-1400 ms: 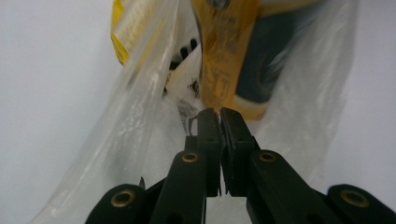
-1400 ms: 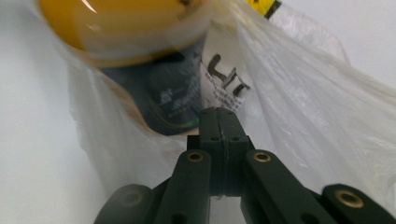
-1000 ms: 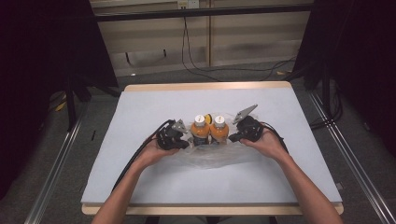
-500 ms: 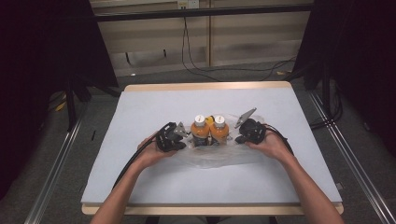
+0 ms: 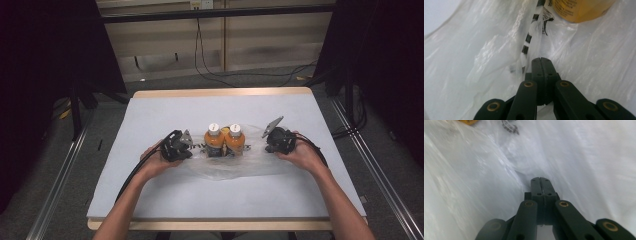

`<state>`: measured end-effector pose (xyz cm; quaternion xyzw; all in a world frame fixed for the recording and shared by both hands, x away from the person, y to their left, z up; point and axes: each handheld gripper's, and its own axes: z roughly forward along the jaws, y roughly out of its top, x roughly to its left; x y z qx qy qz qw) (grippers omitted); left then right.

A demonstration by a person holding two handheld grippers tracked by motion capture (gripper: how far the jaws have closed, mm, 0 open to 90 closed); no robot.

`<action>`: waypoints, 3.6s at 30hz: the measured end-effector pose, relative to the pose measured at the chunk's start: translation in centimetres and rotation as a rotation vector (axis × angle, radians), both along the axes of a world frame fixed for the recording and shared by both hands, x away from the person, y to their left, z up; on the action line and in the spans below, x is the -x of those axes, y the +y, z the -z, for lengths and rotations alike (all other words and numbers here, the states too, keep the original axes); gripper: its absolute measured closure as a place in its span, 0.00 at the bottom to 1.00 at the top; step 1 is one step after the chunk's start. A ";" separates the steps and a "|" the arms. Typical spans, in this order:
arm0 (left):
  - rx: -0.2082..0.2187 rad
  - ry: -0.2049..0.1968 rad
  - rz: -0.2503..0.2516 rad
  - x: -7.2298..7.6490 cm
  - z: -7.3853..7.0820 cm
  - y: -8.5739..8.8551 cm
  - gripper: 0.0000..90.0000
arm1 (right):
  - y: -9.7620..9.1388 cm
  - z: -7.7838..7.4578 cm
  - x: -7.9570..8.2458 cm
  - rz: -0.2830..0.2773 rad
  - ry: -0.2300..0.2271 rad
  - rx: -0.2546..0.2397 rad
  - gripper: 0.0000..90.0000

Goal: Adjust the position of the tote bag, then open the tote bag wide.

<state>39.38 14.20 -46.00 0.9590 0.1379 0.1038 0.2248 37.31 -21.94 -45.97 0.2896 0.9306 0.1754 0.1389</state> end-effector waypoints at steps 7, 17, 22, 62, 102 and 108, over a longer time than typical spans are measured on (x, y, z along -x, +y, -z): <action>-0.006 0.003 0.005 0.1 0.0 0.8 1.00 | -0.9 -0.1 0.2 0.022 -0.009 0.049 1.00; -0.002 0.010 -0.009 0.5 0.0 2.0 1.00 | -2.2 -0.1 0.5 0.044 0.002 0.033 1.00; -0.013 0.009 -0.001 0.9 -0.1 2.7 1.00 | -2.9 -0.1 0.9 0.054 0.012 0.017 1.00; 0.267 0.072 -0.075 1.3 -1.2 7.0 1.00 | -5.1 -0.2 3.2 0.081 -0.085 -0.145 1.00; 0.521 0.058 0.080 5.9 -3.9 -2.3 1.00 | 1.1 -4.7 2.6 -0.066 -0.108 -0.497 1.00; 0.538 0.072 0.084 5.3 -3.9 -4.2 1.00 | 2.4 -4.3 1.5 -0.071 -0.095 -0.459 1.00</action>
